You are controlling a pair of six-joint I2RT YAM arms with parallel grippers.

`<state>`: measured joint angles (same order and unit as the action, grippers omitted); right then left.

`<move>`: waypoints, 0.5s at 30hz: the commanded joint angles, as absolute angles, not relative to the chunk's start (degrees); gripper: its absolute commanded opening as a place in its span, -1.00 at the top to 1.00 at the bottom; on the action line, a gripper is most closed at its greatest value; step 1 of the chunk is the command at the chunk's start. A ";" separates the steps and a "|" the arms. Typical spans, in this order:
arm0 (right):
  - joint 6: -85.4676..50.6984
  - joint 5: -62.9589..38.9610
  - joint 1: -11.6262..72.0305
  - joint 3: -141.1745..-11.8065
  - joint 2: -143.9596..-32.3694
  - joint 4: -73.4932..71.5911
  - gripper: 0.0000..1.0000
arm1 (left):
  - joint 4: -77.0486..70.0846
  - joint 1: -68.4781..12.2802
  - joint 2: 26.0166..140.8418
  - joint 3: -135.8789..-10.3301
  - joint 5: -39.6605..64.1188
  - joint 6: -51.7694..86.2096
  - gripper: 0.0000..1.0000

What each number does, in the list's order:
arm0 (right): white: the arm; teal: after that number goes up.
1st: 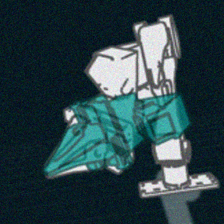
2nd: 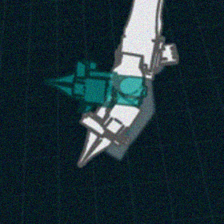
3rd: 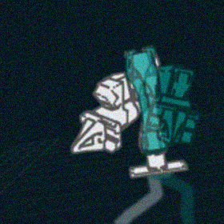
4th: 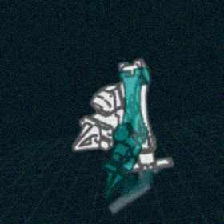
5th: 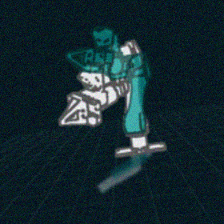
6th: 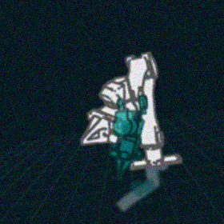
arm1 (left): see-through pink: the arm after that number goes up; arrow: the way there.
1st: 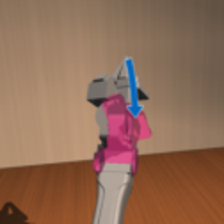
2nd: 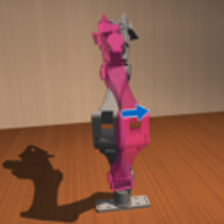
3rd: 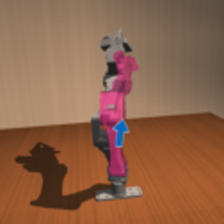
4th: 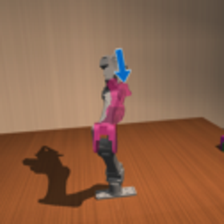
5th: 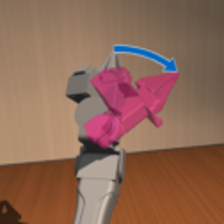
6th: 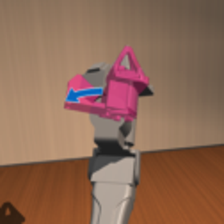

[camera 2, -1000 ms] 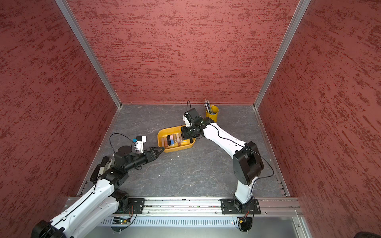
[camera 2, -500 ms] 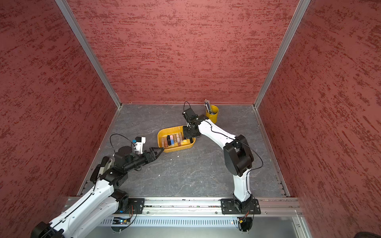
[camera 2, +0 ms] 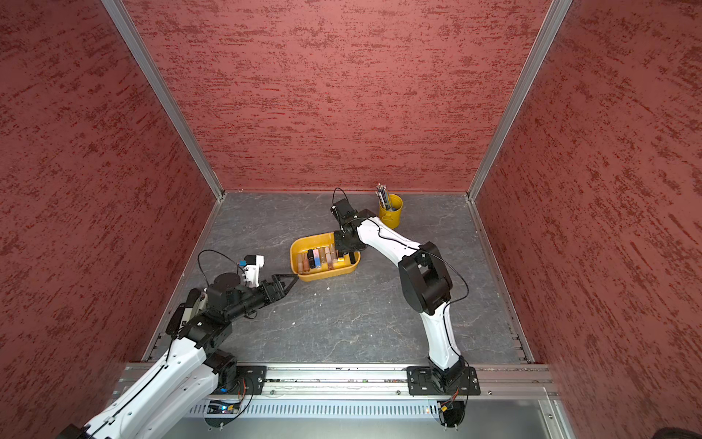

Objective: Put the lipstick into the storage box
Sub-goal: Place the lipstick in the storage box.

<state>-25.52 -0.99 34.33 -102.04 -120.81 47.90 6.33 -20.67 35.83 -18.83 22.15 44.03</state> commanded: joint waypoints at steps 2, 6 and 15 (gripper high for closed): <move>-27.23 2.24 33.95 -104.38 -123.15 49.04 0.53 | 9.65 -19.91 33.81 -18.36 21.12 42.21 -0.99; -27.64 3.49 33.92 -105.09 -124.51 49.11 0.52 | 11.33 -19.52 32.30 -18.11 20.89 42.14 -0.99; -27.51 3.69 33.46 -106.39 -127.41 48.82 0.51 | 12.78 -18.87 31.07 -17.87 20.92 42.01 -0.99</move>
